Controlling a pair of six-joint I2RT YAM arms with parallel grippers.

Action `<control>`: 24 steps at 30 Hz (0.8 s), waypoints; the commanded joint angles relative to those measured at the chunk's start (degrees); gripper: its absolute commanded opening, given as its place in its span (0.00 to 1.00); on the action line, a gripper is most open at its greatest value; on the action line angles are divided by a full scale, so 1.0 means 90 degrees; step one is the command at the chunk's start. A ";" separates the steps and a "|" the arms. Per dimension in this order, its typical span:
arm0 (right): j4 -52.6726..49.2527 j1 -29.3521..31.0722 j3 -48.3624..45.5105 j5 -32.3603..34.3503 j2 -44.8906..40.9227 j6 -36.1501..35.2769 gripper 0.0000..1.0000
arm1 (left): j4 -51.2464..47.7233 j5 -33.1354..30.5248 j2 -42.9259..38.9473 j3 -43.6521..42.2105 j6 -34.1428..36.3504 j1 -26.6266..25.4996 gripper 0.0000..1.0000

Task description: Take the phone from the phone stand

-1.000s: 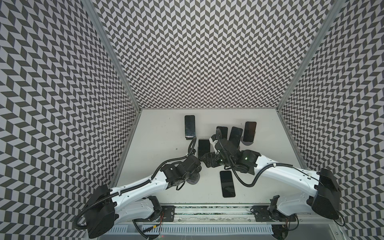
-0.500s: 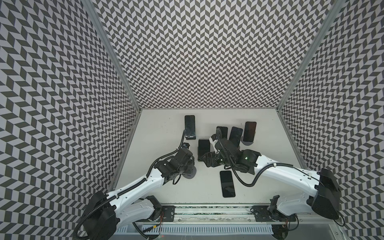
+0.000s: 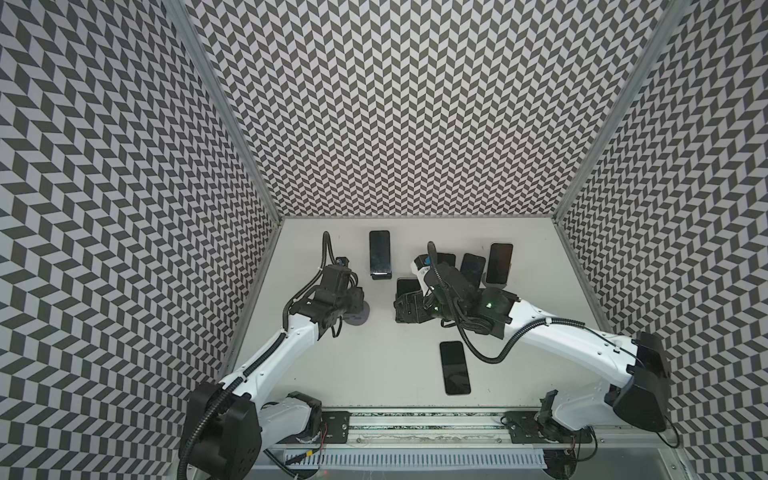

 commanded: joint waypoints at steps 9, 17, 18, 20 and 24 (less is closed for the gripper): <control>-0.0183 -0.0004 0.0722 -0.0256 0.0417 -0.0299 0.79 | 0.0879 0.0402 0.1155 0.0917 0.0825 0.1459 0.57; -0.0314 -0.0012 0.0765 -0.0478 0.0680 -0.0234 0.78 | 0.0869 0.0552 0.2299 0.1999 0.1090 0.2012 0.57; -0.0335 -0.0007 0.0769 -0.0532 0.0708 -0.0246 0.78 | 0.0788 0.0508 0.2476 0.2204 0.1104 0.2021 0.57; -0.0386 -0.0010 0.0802 -0.0611 0.0782 -0.0261 0.78 | 0.0646 0.0479 0.2808 0.2555 0.1153 0.2025 0.57; -0.0525 -0.0005 0.0962 -0.0695 0.0932 -0.0318 0.77 | 0.0459 0.0530 0.3302 0.3035 0.1073 0.2034 0.58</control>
